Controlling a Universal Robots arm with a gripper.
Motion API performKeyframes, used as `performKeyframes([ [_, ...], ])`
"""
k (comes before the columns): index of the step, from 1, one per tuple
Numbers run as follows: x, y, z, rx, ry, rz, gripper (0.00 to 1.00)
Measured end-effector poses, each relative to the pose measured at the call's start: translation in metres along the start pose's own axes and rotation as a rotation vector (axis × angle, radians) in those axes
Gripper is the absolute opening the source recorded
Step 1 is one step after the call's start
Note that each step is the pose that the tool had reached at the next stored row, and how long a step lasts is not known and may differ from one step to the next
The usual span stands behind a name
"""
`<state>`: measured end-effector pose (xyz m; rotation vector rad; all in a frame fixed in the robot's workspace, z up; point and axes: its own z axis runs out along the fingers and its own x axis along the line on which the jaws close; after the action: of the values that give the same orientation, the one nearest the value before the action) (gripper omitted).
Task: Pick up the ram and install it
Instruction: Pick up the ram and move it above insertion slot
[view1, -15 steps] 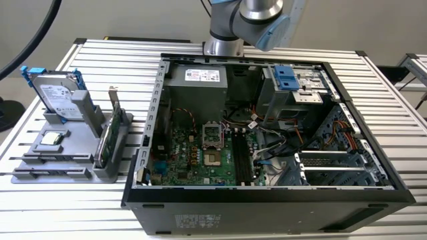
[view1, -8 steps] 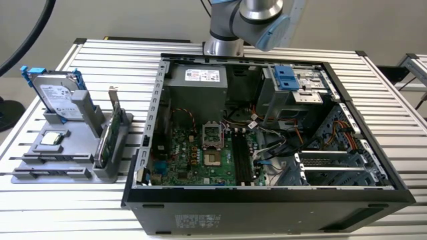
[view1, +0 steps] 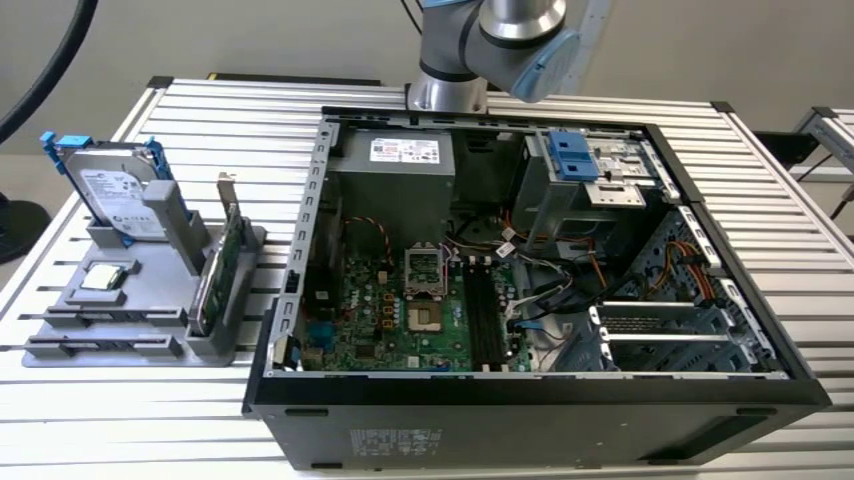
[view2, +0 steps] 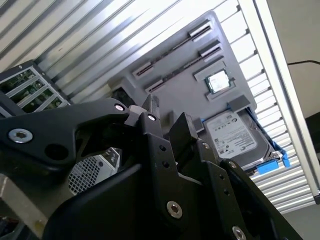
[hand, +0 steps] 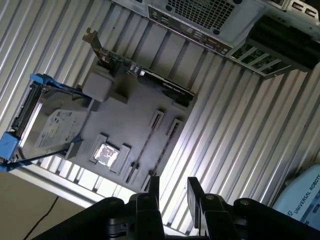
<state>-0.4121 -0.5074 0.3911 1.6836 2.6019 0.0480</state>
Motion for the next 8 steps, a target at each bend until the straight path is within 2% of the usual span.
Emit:
performKeyframes([
  [8,0.0,0.0,0.0,0.0009,-0.0027,0.055,1.0],
])
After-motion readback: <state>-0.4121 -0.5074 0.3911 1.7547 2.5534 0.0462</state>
